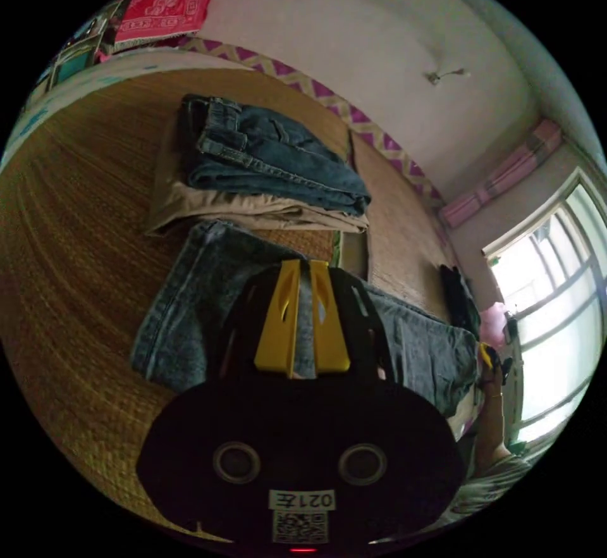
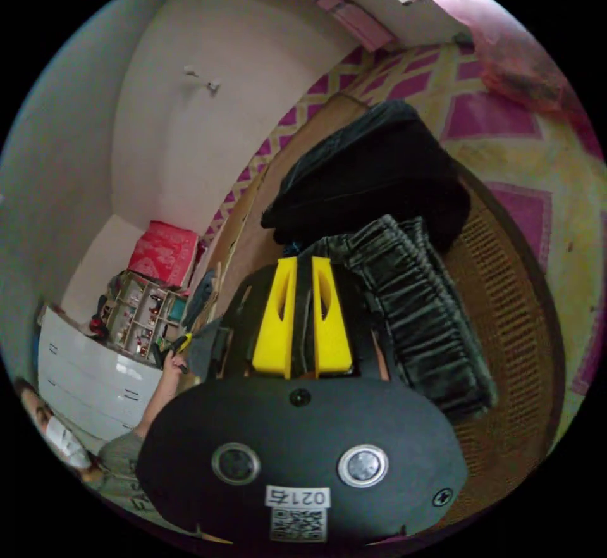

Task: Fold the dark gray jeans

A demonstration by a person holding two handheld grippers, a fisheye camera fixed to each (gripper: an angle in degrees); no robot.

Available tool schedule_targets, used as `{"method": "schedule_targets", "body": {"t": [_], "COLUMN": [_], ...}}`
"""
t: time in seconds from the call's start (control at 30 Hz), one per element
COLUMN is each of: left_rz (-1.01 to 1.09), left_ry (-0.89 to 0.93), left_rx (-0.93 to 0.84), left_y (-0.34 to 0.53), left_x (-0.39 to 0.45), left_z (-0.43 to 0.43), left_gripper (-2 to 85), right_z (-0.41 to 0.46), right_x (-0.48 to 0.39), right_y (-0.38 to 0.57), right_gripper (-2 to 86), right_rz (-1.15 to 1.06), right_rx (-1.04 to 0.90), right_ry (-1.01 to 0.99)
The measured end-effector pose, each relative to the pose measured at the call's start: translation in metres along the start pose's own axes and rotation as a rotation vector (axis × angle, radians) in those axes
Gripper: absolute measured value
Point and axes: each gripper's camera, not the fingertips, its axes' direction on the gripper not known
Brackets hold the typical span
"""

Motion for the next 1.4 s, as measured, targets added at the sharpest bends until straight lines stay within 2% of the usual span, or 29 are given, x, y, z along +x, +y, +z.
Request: {"method": "schedule_targets", "body": {"t": [0.1,0.23,0.33,0.43,0.57,0.73,0.9,1.0,1.07,1.17,1.3,1.4], "left_rz": [0.019,0.141,0.19,0.074,-0.105,-0.242,-0.242,-0.131,0.012,0.244,0.516,0.693], "left_ry": [0.036,0.003,-0.105,-0.143,-0.086,0.003,0.016,-0.04,-0.021,0.011,0.005,-0.1], "left_rx": [0.112,-0.013,0.005,0.091,0.108,0.088,0.042,0.097,0.108,0.011,-0.132,-0.188], "left_y": [0.012,0.017,0.027,0.041,0.07,0.1,0.106,0.102,0.091,0.07,0.059,0.063], "left_x": [-0.009,-0.002,0.008,-0.006,-0.037,-0.05,-0.032,0.003,0.037,0.086,0.146,0.188], "left_z": [-0.016,0.01,0.016,0.002,-0.005,0.017,0.061,0.073,0.092,0.142,0.21,0.258], "left_gripper": [-0.9,-0.9,-0.8,-0.2,4.3,6.6,5.8,2.7,1.2,2.5,4.8,6.0], "right_z": [-0.008,0.041,0.113,0.175,0.232,0.283,0.315,0.318,0.341,0.425,0.543,0.618], "right_x": [0.004,-0.005,-0.015,-0.007,0.004,0.026,0.053,0.025,-0.02,-0.062,-0.076,-0.068], "right_y": [0.033,0.093,0.146,0.2,0.241,0.276,0.308,0.341,0.38,0.413,0.432,0.432], "right_gripper": [2.8,0.5,-0.3,-0.6,-0.5,-0.6,-0.7,-0.4,1.6,5.1,5.2,6.1], "right_rz": [-0.107,-0.296,-0.469,-0.586,-0.648,-0.653,-0.636,-0.727,-0.908,-1.101,-1.302,-1.402], "right_rx": [-0.012,-0.109,-0.245,-0.249,-0.266,-0.267,-0.264,-0.16,-0.081,-0.215,-0.312,-0.422], "right_ry": [0.052,0.116,0.275,0.479,0.594,0.638,0.632,0.588,0.482,0.359,0.447,0.438]}}
